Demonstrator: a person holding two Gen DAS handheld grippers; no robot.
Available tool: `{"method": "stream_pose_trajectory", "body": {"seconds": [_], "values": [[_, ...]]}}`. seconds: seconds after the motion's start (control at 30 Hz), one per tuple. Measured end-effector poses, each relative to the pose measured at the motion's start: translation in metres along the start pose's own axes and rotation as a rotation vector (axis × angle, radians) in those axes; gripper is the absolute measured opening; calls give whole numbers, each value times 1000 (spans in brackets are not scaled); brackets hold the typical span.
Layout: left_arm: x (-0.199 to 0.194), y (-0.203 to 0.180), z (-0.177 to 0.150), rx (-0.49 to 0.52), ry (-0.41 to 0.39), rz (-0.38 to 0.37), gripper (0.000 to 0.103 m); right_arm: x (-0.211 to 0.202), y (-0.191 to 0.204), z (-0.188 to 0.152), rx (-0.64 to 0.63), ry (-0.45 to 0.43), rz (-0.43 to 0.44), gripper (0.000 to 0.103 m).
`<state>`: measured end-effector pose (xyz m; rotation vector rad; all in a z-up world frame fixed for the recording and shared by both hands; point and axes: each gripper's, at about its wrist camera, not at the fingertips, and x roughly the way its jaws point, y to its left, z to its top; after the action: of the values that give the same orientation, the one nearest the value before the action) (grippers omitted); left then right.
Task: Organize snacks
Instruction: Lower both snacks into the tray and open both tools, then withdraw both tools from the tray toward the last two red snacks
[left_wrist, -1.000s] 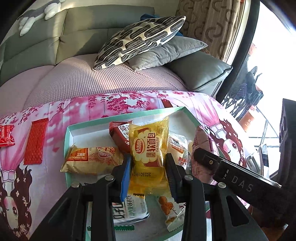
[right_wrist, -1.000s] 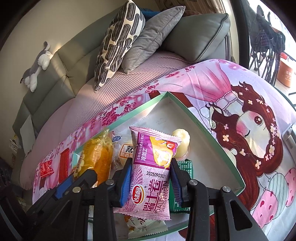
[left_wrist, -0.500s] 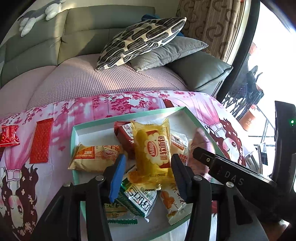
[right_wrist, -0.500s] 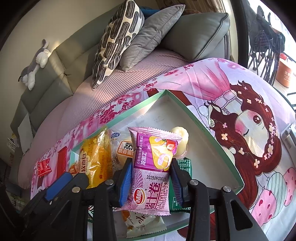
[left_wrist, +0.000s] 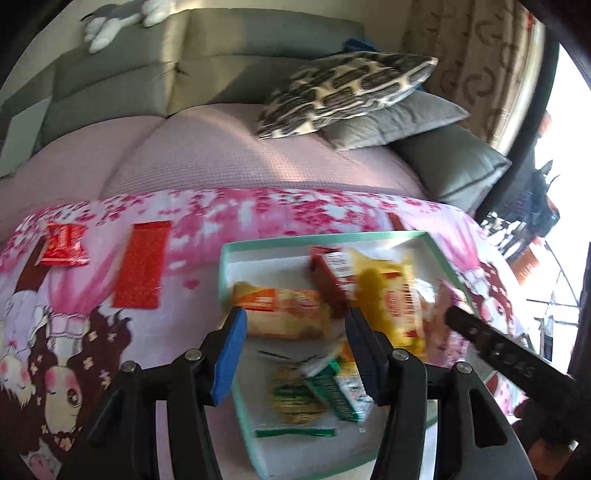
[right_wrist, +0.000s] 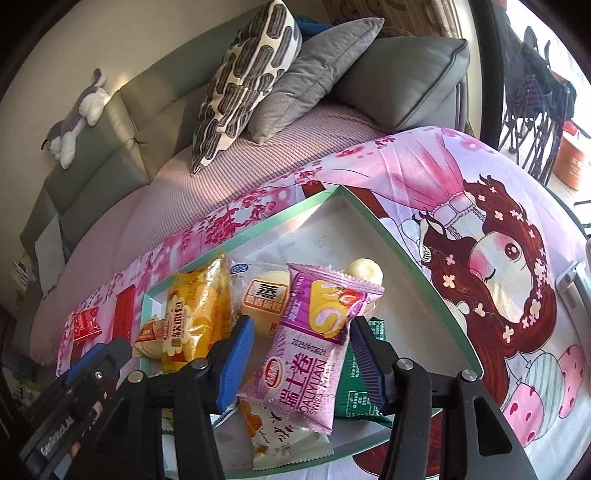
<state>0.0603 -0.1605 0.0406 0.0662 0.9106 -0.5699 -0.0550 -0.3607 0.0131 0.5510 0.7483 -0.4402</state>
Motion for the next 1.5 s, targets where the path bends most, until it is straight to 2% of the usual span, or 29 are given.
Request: {"method": "stream_pose_trajectory", "body": {"seconds": [0.23,0.3,0.4,0.47,0.57,0.7,0.8,0.93,1.0,1.5], "values": [[4,28,-7,-55,28,76,57,-4,15,-2,-61,-16,-10,58],[4,31,-8,-61,30,93,58,-4,16,-2,-64,-17,-9,67],[5,35,-8,-69,27,117,82,-3,16,-2,-67,-20,-14,75],[4,35,-8,-70,21,121,82,-1,15,-3,-68,-15,-16,76],[5,34,-8,-67,15,131,83,1,14,-3,-66,-9,-22,86],[7,32,-9,-47,12,163,85,1,14,-3,-74,-19,-21,87],[7,33,-9,-44,3,175,94,1,15,-3,-77,-23,-20,88],[6,35,-8,-47,-8,186,94,1,16,-4,-79,-22,-23,90],[6,36,-8,-49,-15,206,94,2,16,-4,-78,-23,-29,103],[0,42,-7,-58,-47,213,95,1,20,-5,-100,-26,-46,103]]}}
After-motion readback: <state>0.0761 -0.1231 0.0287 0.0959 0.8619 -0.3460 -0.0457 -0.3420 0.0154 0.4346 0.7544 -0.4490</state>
